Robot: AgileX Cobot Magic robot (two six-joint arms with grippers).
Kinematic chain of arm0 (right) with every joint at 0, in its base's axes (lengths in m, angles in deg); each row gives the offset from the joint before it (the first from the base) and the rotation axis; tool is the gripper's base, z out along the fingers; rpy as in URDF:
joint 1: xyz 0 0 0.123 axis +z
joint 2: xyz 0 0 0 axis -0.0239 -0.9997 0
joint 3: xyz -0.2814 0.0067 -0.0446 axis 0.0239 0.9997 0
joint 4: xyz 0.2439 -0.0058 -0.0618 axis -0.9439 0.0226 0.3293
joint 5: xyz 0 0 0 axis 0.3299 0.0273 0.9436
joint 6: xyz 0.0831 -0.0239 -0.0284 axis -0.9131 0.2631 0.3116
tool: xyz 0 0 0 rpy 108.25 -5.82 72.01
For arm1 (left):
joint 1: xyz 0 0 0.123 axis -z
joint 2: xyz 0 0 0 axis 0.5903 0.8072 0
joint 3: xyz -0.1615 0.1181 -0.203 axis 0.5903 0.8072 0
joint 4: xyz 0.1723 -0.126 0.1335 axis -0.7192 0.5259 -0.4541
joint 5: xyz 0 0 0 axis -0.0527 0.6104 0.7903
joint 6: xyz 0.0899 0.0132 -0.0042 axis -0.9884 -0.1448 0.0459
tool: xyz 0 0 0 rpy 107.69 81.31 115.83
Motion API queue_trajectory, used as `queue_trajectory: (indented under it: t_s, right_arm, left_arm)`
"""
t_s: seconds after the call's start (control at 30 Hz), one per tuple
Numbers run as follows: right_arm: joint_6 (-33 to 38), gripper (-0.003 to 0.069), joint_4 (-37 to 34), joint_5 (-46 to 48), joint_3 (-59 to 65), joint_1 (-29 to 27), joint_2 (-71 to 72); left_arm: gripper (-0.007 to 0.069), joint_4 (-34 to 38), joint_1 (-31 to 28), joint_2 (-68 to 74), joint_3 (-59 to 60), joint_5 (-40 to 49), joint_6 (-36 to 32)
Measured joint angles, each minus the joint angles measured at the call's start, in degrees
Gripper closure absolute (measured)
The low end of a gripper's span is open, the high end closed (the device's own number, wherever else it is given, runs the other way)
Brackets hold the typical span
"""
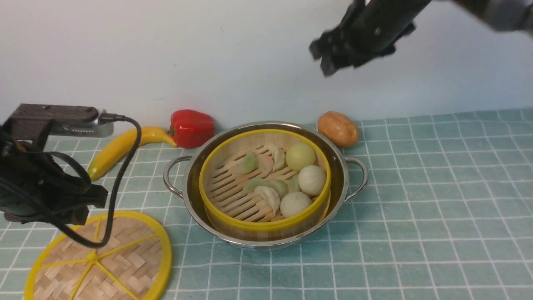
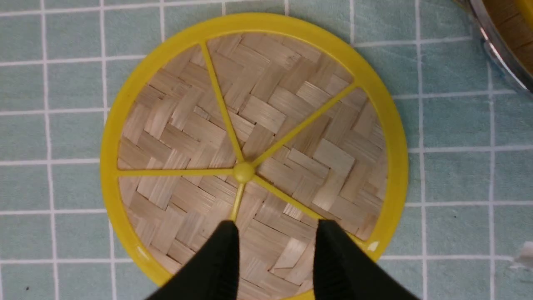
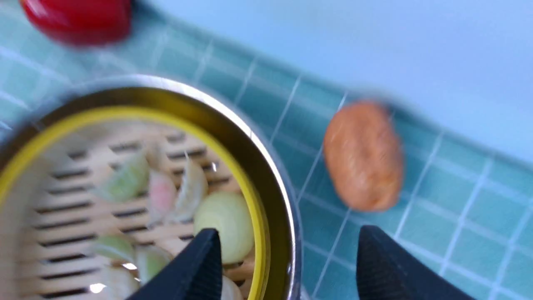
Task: Place the steamer in the pot on the blue tablecloth, and put the lid on the steamer.
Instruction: 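Place the bamboo steamer basket of food into the steel pot with the right gripper, then grasp the bamboo steamer lid lying on the table by its centre knob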
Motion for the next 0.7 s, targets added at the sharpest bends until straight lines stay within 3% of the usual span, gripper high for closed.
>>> queue_trajectory:
  t_s: [0.37, 0.7]
  right_arm:
    - [2.5, 0.0227, -2.6, -0.3, 0.6, -0.3, 33.4]
    - [4.4, 0.0225, -2.6, -0.2, 17.7, -0.3, 52.7]
  left_arm:
    - [0.0382, -4.0, 0.0, 13.6, 0.0, -0.4, 1.3]
    - [0.0382, -6.3, 0.0, 16.0, 0.0, -4.5, 4.4]
